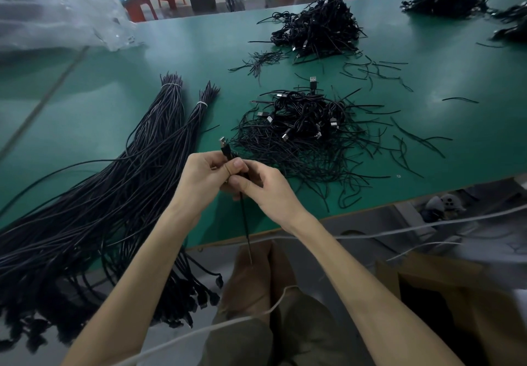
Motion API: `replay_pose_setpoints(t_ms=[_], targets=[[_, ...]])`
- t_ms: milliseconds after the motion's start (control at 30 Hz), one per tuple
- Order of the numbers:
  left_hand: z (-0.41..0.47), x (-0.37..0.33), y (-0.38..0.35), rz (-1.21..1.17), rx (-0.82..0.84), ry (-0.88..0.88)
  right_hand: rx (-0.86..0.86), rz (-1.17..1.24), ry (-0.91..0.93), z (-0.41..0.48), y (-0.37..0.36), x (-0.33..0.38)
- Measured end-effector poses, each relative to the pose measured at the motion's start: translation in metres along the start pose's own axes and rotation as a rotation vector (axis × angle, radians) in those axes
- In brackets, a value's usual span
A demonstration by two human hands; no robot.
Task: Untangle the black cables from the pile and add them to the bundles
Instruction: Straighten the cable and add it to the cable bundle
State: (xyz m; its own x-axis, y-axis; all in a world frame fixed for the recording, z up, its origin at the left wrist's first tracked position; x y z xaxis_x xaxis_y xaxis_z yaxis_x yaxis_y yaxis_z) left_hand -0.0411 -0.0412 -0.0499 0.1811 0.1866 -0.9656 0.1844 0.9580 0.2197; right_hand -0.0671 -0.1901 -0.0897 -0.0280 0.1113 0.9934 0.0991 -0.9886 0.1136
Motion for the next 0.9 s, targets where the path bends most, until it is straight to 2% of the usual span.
replay_pose_setpoints(t_ms=[133, 300, 533, 900], targets=[[0.003, 0.003, 0.005, 0.091, -0.01, -0.04, -0.074, -0.041, 0.025, 0.0, 0.0, 0.001], [0.003, 0.003, 0.013, 0.085, -0.022, 0.017, -0.104, -0.051, 0.07, -0.001, 0.003, 0.001], [0.002, 0.002, 0.022, 0.225, -0.005, 0.02, -0.112, -0.085, 0.111, -0.001, 0.001, -0.003], [0.0, 0.005, 0.03, 0.24, 0.059, -0.054, -0.066, -0.206, 0.117, -0.002, -0.008, -0.003]])
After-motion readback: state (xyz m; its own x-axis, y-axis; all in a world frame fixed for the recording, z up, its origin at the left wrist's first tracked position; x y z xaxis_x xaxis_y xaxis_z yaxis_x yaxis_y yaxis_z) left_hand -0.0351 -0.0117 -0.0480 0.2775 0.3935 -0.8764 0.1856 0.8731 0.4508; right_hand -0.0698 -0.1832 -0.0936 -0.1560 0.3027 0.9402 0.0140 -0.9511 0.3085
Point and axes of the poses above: each hand's wrist, its own z-axis towards the middle knuckle, its own y-axis out of the back of the hand, x = y × z, the point moved 1 cm from there along z, towards the middle knuckle, and after that the axes turned 4 degrees about -y, right-handed, at the moved point
